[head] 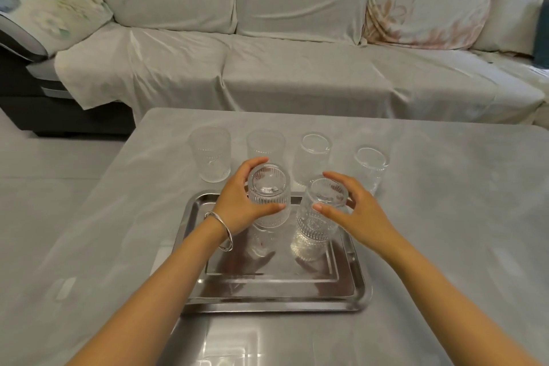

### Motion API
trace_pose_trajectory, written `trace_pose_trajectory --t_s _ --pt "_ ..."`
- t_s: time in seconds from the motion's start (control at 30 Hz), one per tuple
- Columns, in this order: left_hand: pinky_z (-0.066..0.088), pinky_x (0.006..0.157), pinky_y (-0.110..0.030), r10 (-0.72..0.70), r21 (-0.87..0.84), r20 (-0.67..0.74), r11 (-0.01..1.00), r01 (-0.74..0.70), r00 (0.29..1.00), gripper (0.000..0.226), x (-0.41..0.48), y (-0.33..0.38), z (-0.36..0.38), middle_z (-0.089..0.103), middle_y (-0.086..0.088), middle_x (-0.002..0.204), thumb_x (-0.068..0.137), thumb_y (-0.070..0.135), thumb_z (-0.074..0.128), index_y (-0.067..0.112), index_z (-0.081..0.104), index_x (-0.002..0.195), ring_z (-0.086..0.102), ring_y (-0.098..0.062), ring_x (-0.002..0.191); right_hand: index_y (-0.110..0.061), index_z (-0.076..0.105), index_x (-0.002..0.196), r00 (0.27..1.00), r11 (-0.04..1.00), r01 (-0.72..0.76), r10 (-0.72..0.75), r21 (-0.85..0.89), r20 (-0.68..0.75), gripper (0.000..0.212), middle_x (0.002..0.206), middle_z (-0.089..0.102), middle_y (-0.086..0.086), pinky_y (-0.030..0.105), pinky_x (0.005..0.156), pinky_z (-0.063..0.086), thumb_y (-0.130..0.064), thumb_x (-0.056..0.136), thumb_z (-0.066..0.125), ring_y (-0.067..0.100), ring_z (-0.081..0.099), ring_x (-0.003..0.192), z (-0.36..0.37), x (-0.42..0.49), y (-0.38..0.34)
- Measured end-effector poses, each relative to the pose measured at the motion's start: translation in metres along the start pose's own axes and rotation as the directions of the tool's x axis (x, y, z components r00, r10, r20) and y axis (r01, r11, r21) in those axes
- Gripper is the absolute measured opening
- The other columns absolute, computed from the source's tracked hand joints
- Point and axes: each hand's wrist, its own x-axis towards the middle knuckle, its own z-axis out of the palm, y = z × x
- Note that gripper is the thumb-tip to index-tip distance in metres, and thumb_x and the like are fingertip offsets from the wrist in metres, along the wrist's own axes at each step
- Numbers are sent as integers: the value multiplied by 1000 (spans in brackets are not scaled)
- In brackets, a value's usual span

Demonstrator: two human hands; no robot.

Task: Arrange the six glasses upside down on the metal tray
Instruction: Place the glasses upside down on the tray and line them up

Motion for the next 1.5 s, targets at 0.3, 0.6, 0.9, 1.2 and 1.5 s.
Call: trace_pose_trajectory --t_s 0.3,0.6,0.9,1.2,1.5 --pt "47 90 -18 0 41 46 999 -2 999 78 -1 0 6 54 18 112 54 22 88 27 45 119 53 1 108 -34 48 128 1000 1000 2 -2 0 -23 72 135 50 -6 31 101 44 -53 62 70 11 50 120 1 0 1" --pt "44 84 -6 -25 40 52 999 23 998 76 -8 -6 7 54 20 111 53 22 88 30 45 115 51 16 101 -36 47 129 1000 1000 9 -8 24 -13 65 137 47 -10 15 92 36 -42 70 74 3 44 117 5 1 2" --pt "40 84 -4 -62 89 138 995 50 989 86 -6 -2 5 51 17 118 57 28 86 29 38 129 52 3 107 -40 45 127 1000 999 10 -11 45 3 71 138 45 -10 19 96 37 -56 61 67 5 45 120 4 -1 0" --pt "38 91 -17 -15 107 93 994 5 996 65 16 28 15 53 13 127 70 49 67 30 43 127 49 -5 115 -30 54 121 946 991 112 -83 73 -313 47 129 54 -6 18 99 38 -34 77 71 2 50 116 -43 17 -1" --pt "54 81 -25 -37 285 67 958 17 997 47 36 22 32 69 21 92 58 62 72 39 66 99 64 1 90 -24 40 139 949 992 -87 110 90 -295 69 147 38 -1 26 100 33 -31 78 72 17 39 131 -68 46 53"
